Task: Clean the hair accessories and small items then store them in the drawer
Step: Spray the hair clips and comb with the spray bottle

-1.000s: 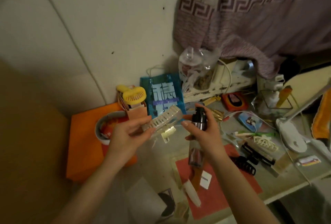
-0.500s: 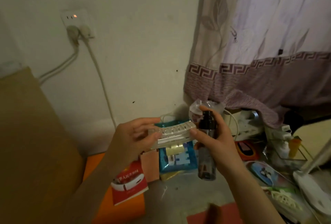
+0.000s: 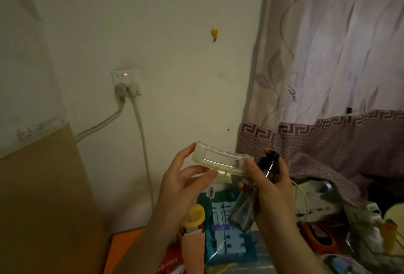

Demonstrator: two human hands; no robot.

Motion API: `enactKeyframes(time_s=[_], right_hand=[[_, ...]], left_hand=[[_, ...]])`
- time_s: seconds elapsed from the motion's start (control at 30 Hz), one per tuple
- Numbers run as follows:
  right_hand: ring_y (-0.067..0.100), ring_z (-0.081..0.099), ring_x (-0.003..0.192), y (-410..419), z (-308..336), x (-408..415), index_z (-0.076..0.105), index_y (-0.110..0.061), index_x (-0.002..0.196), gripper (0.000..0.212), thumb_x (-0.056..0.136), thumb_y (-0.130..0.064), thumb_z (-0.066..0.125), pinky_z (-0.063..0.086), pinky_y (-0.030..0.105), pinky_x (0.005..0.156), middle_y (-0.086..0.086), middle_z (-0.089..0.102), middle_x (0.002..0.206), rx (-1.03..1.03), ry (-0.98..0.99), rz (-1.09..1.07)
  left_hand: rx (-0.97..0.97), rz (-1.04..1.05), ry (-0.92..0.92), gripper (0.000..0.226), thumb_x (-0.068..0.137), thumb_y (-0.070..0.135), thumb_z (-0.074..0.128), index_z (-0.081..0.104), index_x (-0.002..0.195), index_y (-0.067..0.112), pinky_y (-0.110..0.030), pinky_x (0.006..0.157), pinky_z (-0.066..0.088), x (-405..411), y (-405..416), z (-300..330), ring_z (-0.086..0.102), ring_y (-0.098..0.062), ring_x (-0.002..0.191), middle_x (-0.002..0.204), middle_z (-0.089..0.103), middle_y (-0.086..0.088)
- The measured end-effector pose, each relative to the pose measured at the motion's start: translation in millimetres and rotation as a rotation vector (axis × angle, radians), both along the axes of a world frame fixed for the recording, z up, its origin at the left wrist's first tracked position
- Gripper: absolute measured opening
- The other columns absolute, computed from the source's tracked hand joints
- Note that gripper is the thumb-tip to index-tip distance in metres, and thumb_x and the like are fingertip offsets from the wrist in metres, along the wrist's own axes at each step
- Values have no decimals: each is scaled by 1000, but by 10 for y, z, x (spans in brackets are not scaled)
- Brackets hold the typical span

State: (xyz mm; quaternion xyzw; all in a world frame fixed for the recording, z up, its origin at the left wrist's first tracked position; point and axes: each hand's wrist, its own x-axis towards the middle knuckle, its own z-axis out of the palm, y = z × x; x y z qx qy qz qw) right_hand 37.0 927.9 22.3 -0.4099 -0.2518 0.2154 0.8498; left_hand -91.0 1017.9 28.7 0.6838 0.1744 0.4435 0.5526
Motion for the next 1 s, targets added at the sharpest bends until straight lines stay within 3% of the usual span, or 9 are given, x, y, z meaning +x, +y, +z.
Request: enactKeyframes(time_s=[0.17, 0.3, 0.43, 0.63, 0.77, 1.0], right_hand=[[20, 66, 89, 91, 86, -94, 55, -29, 115, 43, 78, -13, 70, 53, 29, 59, -2, 63, 102, 26, 58, -72], [19, 65, 85, 147, 109, -174, 56, -29, 109, 44, 70, -20, 72, 52, 32, 59, 2, 62, 101, 45, 79, -78], [20, 66, 87, 144, 91, -228, 54, -27, 117, 46, 76, -16, 70, 53, 31, 60, 1, 62, 101, 35, 74, -38], [21, 65, 90, 166, 39, -323, 52, -34, 117, 49, 76, -15, 71, 53, 25, 54, 1, 58, 109, 3, 8, -33], [25, 66, 94, 173, 13, -356, 50, -31, 123, 53, 77, -15, 71, 53, 24, 54, 4, 57, 112, -15, -49, -40], [24, 71, 84, 73, 41, -252, 49, -39, 118, 59, 65, -27, 71, 58, 32, 68, 9, 69, 99, -52, -287, -25]], left_hand=[[-3, 38, -77, 71, 66, 32, 73, 44, 130, 43, -27, 79, 54, 25, -21, 49, 69, -12, 96, 101, 73, 6], [29, 87, -130, 54, 75, 36, 63, 45, 125, 45, -21, 73, 54, 80, -56, 64, 67, -5, 95, 103, 71, 12], [16, 84, -173, 54, 78, 39, 54, 39, 128, 48, -23, 74, 56, 117, -44, 93, 66, -10, 101, 110, 66, 2], [-19, 76, -209, 46, 80, 42, 45, 39, 124, 51, -28, 81, 57, 149, -8, 160, 64, -10, 105, 116, 62, 8], [-5, 85, -208, 44, 84, 38, 45, 35, 126, 50, -21, 72, 55, 160, -11, 184, 66, -2, 96, 108, 62, 14], [98, 112, -156, 53, 83, 41, 43, 33, 134, 44, -19, 74, 53, 97, 112, 253, 62, -2, 100, 111, 56, 21]])
